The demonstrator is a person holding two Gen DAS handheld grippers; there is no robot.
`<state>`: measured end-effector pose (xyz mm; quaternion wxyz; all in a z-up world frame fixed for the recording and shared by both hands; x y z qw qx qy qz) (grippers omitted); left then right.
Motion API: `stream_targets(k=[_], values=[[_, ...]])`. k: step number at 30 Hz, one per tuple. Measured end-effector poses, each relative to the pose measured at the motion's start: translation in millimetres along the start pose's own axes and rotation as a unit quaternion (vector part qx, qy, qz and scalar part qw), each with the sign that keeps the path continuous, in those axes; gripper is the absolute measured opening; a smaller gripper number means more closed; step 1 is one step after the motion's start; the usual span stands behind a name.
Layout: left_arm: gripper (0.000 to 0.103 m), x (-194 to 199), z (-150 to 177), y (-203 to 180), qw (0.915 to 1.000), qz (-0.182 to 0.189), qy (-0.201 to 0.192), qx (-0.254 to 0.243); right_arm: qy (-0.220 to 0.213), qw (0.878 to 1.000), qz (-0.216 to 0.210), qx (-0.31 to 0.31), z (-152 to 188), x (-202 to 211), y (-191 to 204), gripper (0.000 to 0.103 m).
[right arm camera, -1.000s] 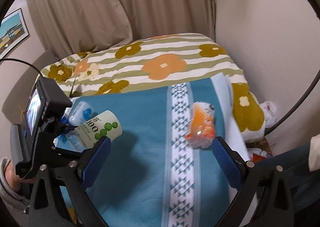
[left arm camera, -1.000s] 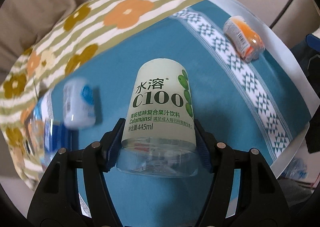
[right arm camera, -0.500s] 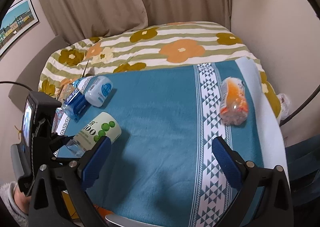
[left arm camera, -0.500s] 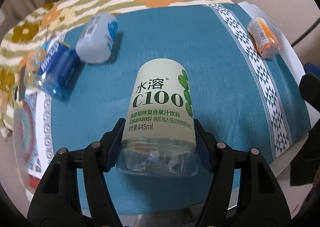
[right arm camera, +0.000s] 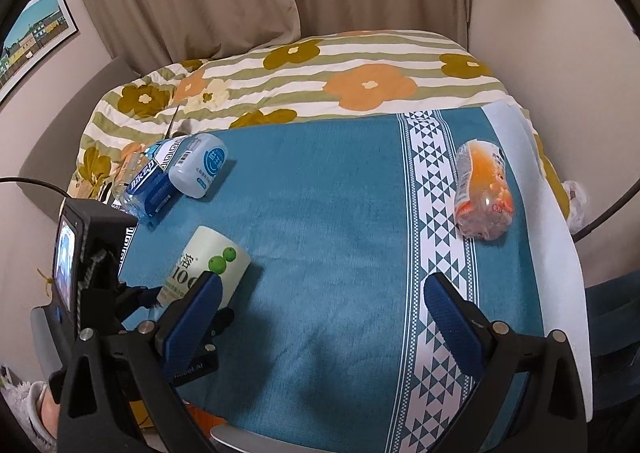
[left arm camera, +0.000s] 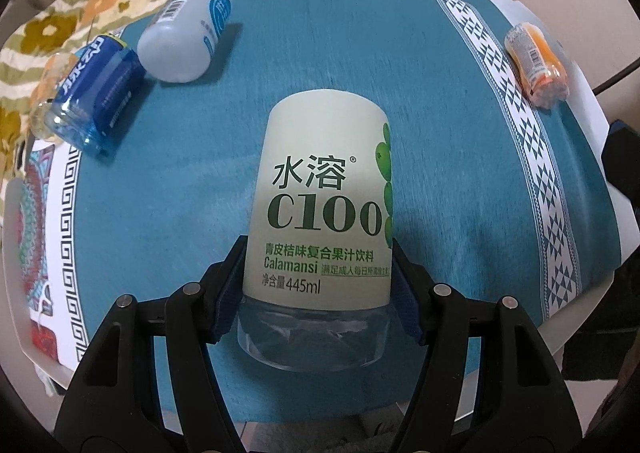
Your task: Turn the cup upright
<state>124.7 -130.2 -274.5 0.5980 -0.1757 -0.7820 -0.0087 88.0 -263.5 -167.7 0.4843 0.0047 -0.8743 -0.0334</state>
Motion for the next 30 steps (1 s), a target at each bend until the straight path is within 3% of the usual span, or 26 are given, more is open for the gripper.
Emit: stream_targets(k=[7, 11, 30], values=[[0.070, -4.2, 0.0, -3.4, 0.9999, -0.005, 0.005, -0.012, 0.003, 1.000, -0.005, 0.001, -5.8, -4.7, -0.8, 0.101], [0.102, -3.9, 0.3, -3.7, 0.9999, -0.005, 0.002, -0.016, 0.003, 1.000, -0.008, 0.003, -7.8, -5.9, 1.4, 0.101], [0.103, 15.1, -3.4, -2.3, 0.9998, -0.006, -0.008, -0.019, 0.007, 0.999, -0.031, 0.015, -28.1, -14.1, 7.8, 0.101]])
Point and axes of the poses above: each gripper's, at about its wrist camera, not at the fingertips, and x roughly against the way its jaws point, y to its left, z to its underside, the point moved 5 cm from there along -x, roughly the way its jaws point, and after that the axes turned 9 degrees about z, right-handed, at the moved point
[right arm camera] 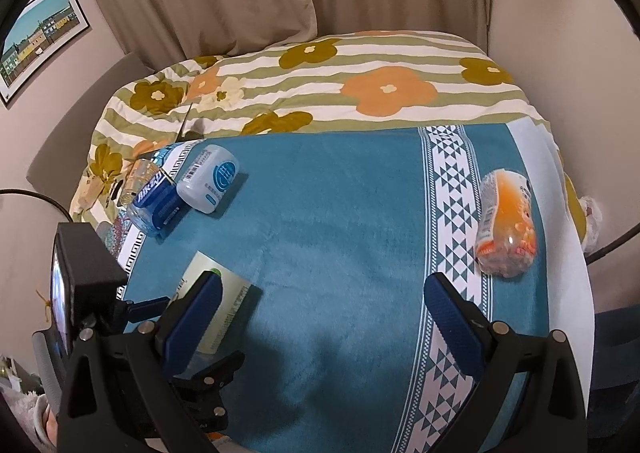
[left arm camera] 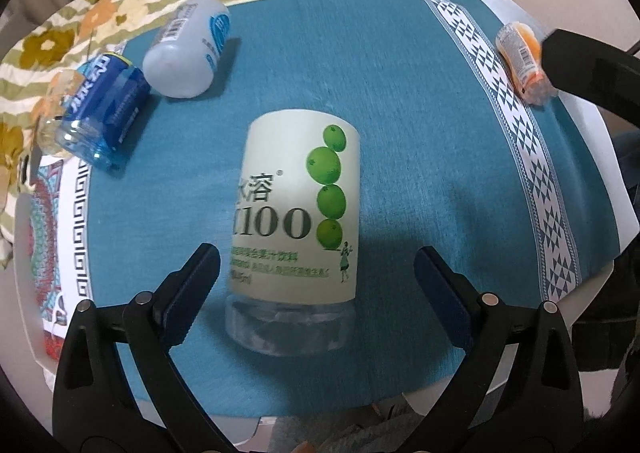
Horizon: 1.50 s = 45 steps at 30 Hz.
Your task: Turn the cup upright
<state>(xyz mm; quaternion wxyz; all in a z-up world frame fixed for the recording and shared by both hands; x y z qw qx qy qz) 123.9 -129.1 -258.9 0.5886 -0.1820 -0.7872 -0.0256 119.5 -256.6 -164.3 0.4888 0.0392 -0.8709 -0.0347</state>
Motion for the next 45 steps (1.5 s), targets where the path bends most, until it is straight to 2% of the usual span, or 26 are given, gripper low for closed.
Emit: stream_targets(k=[6, 10, 13, 16, 19, 24, 27, 35, 38, 40, 45], values=[[0.103, 43.3, -4.8, 18.7, 0.9991, -0.021, -0.031, 0.021, 0.018, 1.000, -0.017, 0.006, -19.8, 1.0, 5.7, 0.101], [0.103, 75.9, -4.8, 51.7, 0.9968, -0.034, -0.055, 0.047, 0.070, 0.997, -0.035, -0.004, -31.5, -4.3, 17.6, 0.101], [0.103, 92.6, -0.8, 83.7, 0.9952, -0.045, -0.069, 0.053, 0.121, 0.990, -0.064, -0.043, -30.7, -13.4, 31.8, 0.101], [0.103, 99.1, 3.8, 109.6, 0.9941, -0.063, -0.077, 0.045, 0.163, 0.982, -0.070, -0.067, -24.3, -27.3, 48.8, 0.101], [0.103, 100.4, 9.2, 131.7, 0.9942, -0.071, -0.075, 0.030, 0.211, 0.968, -0.085, -0.101, -15.0, -45.4, 66.9, 0.101], [0.103, 95.3, 20.6, 159.2, 0.9939, -0.082, -0.071, 0.015, 0.256, 0.952, -0.086, -0.147, -5.4, -73.1, 83.6, 0.099], [0.103, 86.1, 26.9, 171.8, 0.9952, -0.072, -0.063, 0.020, 0.271, 0.947, -0.075, -0.157, -1.2, -87.4, 87.0, 0.089], [0.103, 66.9, 26.7, 188.8, 0.9968, -0.054, -0.050, 0.032, 0.310, 0.932, -0.065, -0.179, 7.3, -109.0, 84.9, 0.079], [0.103, 65.6, 22.8, 191.6, 0.9968, -0.055, -0.050, 0.031, 0.322, 0.925, -0.075, -0.187, 8.9, -113.3, 84.3, 0.070], [0.103, 65.2, 20.8, 191.7, 0.9969, -0.054, -0.050, 0.029, 0.330, 0.920, -0.082, -0.194, 11.2, -115.3, 82.2, 0.058], [0.103, 63.9, 16.3, 191.4, 0.9969, -0.059, -0.048, 0.019, 0.334, 0.916, -0.090, -0.203, 12.0, -118.2, 83.2, 0.057]])
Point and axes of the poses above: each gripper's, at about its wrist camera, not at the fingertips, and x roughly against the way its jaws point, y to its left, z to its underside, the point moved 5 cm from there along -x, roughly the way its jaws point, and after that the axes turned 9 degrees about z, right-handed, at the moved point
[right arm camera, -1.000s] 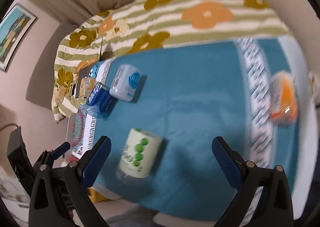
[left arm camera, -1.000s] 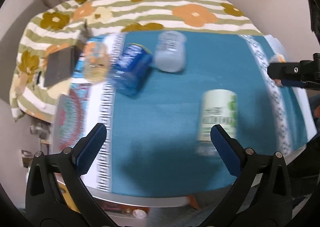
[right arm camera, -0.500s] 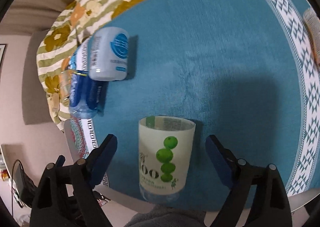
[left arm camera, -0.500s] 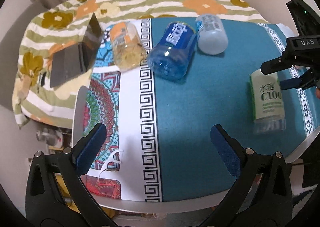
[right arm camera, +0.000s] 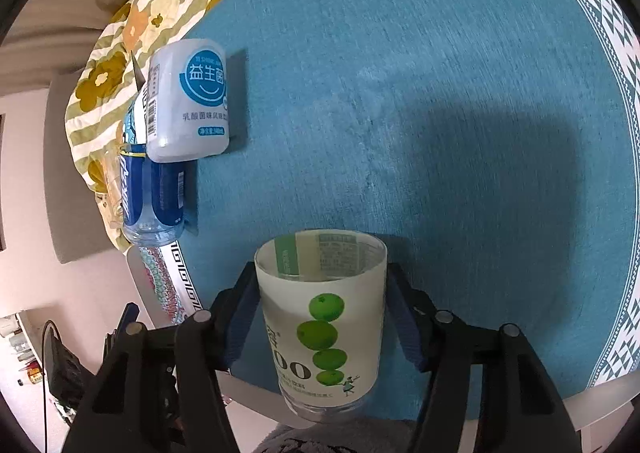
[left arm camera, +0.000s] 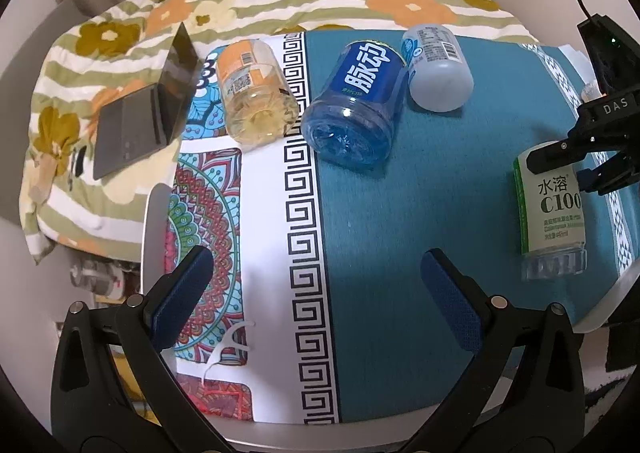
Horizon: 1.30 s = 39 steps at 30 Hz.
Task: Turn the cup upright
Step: 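Close the right tool around the green-labelled cup, then turn the cup open end up, lower it onto the cloth, open right tool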
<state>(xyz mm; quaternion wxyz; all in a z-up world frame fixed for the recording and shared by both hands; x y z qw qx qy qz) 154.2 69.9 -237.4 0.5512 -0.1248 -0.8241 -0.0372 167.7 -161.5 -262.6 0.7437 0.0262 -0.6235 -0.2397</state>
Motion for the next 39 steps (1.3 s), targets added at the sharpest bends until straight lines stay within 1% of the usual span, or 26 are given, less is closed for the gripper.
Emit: stream_targets(k=[4, 6, 9, 11, 12, 14, 16, 18, 19, 21, 23, 24, 26, 28, 30, 36, 39], values=[[0.103, 4.2, -4.7, -2.1, 1.0000, 0.001, -0.004, -0.004, -0.008, 1.000, -0.007, 0.001, 3.9, 6.8, 0.9, 0.054], [0.103, 11.3, -8.6, -5.7, 0.9999, -0.001, -0.012, -0.010, -0.022, 1.000, -0.015, 0.003, 7.4, 16.0, 2.8, 0.054], [0.103, 22.3, -14.2, -10.2, 0.9995, -0.002, -0.023, -0.022, -0.070, 0.997, -0.026, 0.015, 13.5, 39.2, 8.2, 0.054], [0.103, 28.7, -17.5, -13.0, 0.9991, -0.003, -0.031, -0.029, -0.128, 0.991, -0.025, 0.029, 18.8, 58.6, 13.0, 0.054], [0.103, 30.8, -19.0, -14.1, 0.9989, -0.004, -0.034, -0.033, -0.164, 0.985, -0.022, 0.040, 20.9, 67.7, 16.1, 0.054], [0.103, 33.0, -21.6, -17.2, 0.9985, -0.004, -0.036, -0.040, -0.249, 0.967, -0.001, 0.062, 25.7, 82.4, 21.9, 0.054], [0.103, 33.5, -23.3, -19.5, 0.9982, -0.006, -0.035, -0.049, -0.328, 0.940, 0.033, 0.088, 26.5, 88.6, 27.6, 0.054], [0.103, 35.3, -22.5, -22.5, 0.9975, -0.010, -0.035, -0.060, -0.378, 0.917, 0.064, 0.112, 23.7, 88.3, 33.4, 0.054], [0.103, 36.0, -21.4, -24.0, 0.9972, -0.010, -0.036, -0.066, -0.396, 0.907, 0.074, 0.126, 21.5, 87.4, 34.9, 0.054], [0.103, 35.7, -18.7, -26.3, 0.9968, -0.008, -0.034, -0.072, -0.417, 0.890, 0.090, 0.159, 17.2, 82.0, 37.6, 0.054], [0.103, 32.3, -14.6, -28.3, 0.9964, -0.011, -0.027, -0.079, -0.425, 0.879, 0.105, 0.188, 15.0, 75.6, 41.0, 0.054], [0.103, 30.8, -13.0, -29.3, 0.9963, -0.012, -0.024, -0.082, -0.426, 0.876, 0.111, 0.197, 13.4, 72.7, 41.1, 0.054], [0.103, 29.2, -9.7, -30.9, 0.9961, -0.013, -0.019, -0.085, -0.433, 0.870, 0.111, 0.209, 16.1, 69.8, 39.1, 0.054], [0.103, 29.8, -7.5, -33.0, 0.9962, -0.010, -0.019, -0.085, -0.432, 0.867, 0.116, 0.221, 20.8, 68.6, 38.1, 0.055], [0.103, 30.7, -7.4, -34.7, 0.9961, -0.008, -0.019, -0.085, -0.426, 0.868, 0.121, 0.227, 26.0, 68.1, 35.3, 0.055], [0.103, 35.8, -7.5, -38.6, 0.9966, -0.002, -0.026, -0.078, -0.399, 0.878, 0.128, 0.234, 41.1, 67.0, 24.3, 0.055], [0.103, 36.6, -6.3, -39.3, 0.9968, -0.003, -0.026, -0.075, -0.396, 0.878, 0.131, 0.236, 46.5, 65.6, 23.9, 0.055]])
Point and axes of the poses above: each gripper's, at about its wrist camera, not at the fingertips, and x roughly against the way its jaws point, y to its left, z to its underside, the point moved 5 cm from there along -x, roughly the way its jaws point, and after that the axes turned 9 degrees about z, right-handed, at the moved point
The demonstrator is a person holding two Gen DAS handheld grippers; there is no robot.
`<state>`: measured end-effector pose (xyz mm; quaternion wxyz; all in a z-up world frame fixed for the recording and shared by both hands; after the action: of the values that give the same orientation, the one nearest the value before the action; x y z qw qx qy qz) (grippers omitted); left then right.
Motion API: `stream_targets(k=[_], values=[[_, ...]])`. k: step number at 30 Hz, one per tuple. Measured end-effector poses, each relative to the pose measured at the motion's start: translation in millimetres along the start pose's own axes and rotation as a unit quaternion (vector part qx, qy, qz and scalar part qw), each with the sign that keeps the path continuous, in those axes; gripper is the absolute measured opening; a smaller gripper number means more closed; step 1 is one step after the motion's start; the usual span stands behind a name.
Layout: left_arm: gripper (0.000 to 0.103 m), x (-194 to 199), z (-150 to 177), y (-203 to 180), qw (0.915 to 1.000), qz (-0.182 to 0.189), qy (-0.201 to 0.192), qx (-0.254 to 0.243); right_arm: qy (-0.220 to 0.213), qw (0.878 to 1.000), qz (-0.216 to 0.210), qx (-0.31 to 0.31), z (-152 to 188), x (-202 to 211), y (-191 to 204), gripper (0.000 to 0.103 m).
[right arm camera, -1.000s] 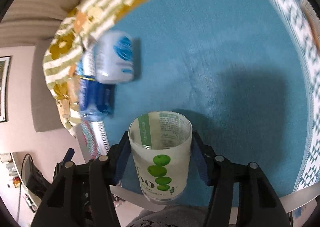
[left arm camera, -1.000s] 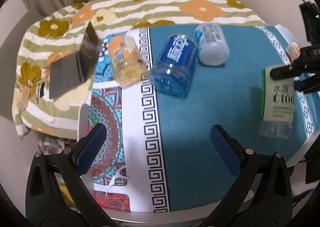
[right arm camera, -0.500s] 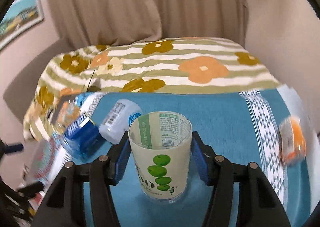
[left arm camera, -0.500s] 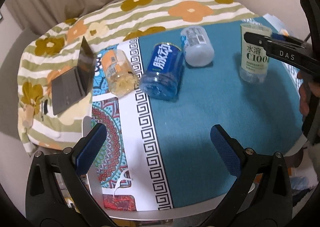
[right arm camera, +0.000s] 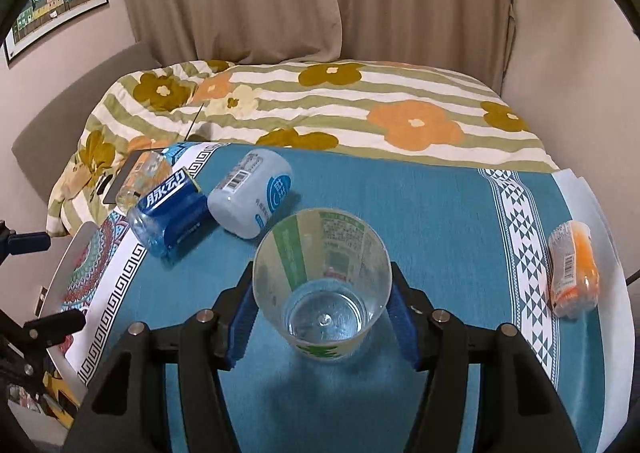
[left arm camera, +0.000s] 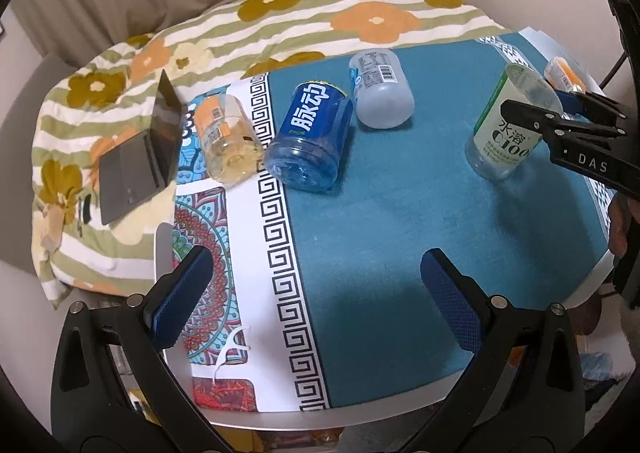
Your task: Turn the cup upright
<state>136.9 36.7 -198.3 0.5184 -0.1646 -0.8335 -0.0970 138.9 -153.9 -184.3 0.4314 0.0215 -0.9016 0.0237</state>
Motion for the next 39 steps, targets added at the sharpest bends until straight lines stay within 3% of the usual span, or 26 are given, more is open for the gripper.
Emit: stream_targets(k=[12, 14, 16, 18, 25, 39], values=[[0.103, 4.5, 8.8, 2.5, 1.0000, -0.006, -0.001, 0.002, 0.005, 1.000, 0.014, -0.009, 3.4, -1.5, 0.3, 0.060], [0.103, 5.9, 9.9, 3.7, 1.0000, -0.008, -0.002, 0.001, 0.006, 1.000, 0.015, -0.015, 4.1, -3.3, -0.9, 0.068], [0.103, 8.3, 11.6, 5.2, 0.9999, -0.009, -0.004, 0.000, 0.006, 1.000, 0.010, -0.025, 5.8, -4.8, -2.2, 0.094], [0.103, 10.5, 12.7, 6.6, 0.9999, -0.010, -0.007, 0.001, 0.005, 1.000, 0.010, -0.027, 5.9, -5.0, -2.4, 0.100], [0.103, 29.2, 8.1, 10.2, 0.9995, 0.001, -0.029, 0.009, 0.004, 0.999, 0.025, -0.024, 1.7, 15.8, -3.8, 0.100], [0.103, 132.7, -24.7, -23.0, 0.9880, -0.006, -0.146, 0.051, -0.016, 0.997, 0.067, -0.041, -17.0, 156.3, -39.2, 0.103]])
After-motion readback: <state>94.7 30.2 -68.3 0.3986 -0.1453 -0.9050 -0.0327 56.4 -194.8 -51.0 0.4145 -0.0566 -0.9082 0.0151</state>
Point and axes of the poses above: each gripper's, at about its wrist camera, not at the fingertips, and x roughly against the way its jaws point, y to its left, z to its underside, the point moved 5 cm from there along -x, roughly the way its jaws point, and after that the axes turned 9 degrees about z, right-handed, at the moved point
